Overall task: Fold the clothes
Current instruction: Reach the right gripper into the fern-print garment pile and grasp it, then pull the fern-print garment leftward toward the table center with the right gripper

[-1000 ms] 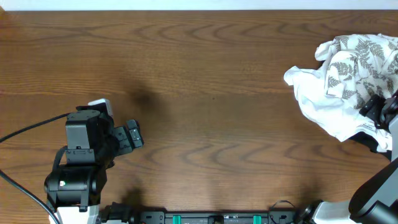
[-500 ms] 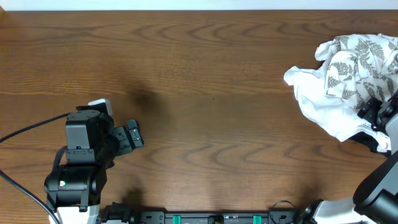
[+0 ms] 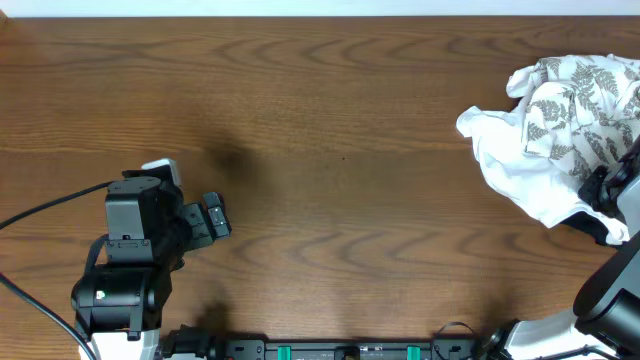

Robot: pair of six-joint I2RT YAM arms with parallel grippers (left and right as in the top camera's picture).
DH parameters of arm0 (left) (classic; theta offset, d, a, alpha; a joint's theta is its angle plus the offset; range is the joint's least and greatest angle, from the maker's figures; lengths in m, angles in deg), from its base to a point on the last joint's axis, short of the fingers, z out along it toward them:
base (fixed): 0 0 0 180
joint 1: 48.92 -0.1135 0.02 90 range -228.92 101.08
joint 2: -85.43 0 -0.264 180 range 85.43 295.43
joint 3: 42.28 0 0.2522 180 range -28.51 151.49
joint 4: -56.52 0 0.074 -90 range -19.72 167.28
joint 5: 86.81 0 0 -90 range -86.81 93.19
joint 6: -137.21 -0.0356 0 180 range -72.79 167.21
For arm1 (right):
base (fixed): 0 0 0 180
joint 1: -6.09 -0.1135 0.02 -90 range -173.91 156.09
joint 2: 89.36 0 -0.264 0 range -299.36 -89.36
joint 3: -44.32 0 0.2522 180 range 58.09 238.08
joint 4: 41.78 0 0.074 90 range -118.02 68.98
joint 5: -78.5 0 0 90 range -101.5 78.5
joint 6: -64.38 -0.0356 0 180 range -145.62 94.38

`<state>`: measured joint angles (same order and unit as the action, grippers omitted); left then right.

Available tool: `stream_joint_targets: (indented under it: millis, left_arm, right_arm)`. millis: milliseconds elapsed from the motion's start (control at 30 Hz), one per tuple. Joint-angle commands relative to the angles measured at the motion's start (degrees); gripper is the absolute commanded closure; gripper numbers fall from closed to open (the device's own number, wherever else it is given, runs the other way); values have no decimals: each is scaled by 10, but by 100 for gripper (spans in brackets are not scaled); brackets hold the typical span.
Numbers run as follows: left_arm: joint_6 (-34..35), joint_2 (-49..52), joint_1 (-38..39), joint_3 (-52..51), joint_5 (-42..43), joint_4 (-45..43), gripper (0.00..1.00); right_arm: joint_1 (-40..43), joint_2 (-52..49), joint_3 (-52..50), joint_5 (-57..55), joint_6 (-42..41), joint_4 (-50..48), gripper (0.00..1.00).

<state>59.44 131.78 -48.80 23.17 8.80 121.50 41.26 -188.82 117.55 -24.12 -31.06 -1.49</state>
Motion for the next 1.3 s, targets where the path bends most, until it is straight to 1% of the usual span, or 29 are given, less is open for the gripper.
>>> stream_joint_targets:
  millis: [0,67,200,300,367,467,533,633,800,900,1000,1100,1200,1267]
  left_arm:
    - [6,0,1,14,0,2,2]
    - [6,0,1,14,0,2,2]
    - [6,0,1,14,0,2,2]
    - [6,0,1,14,0,2,2]
    - [6,0,1,14,0,2,2]
    - [6,0,1,14,0,2,2]
    - [6,0,1,14,0,2,2]
    - [6,0,1,14,0,2,2]
    - [6,0,1,14,0,2,2]
    - [6,0,1,14,0,2,2]
    - [6,0,1,14,0,2,2]
    - [6,0,1,14,0,2,2]
    - [6,0,1,14,0,2,2]
    - [6,0,1,14,0,2,2]
  right_arm:
    - [0,29,1,23,-1,1,99]
    - [-5,61,9,41,-1,3,99]
    - [-27,157,43,89,0,22,99]
    - [-53,240,87,163,0,56,99]
    - [-74,276,115,211,0,77,99]
    - [-126,323,165,296,14,106,99]
    - [-182,346,189,348,26,114,99]
    - [-278,363,198,362,28,115,99]
    - [-426,334,198,362,34,151,99]
    - [-499,290,198,360,40,161,99]
    - [-565,233,198,360,40,148,99]
    - [-616,178,198,360,35,99,99]
    - [-646,142,198,346,0,14,99]
    - [-664,123,198,343,-3,-41,99]
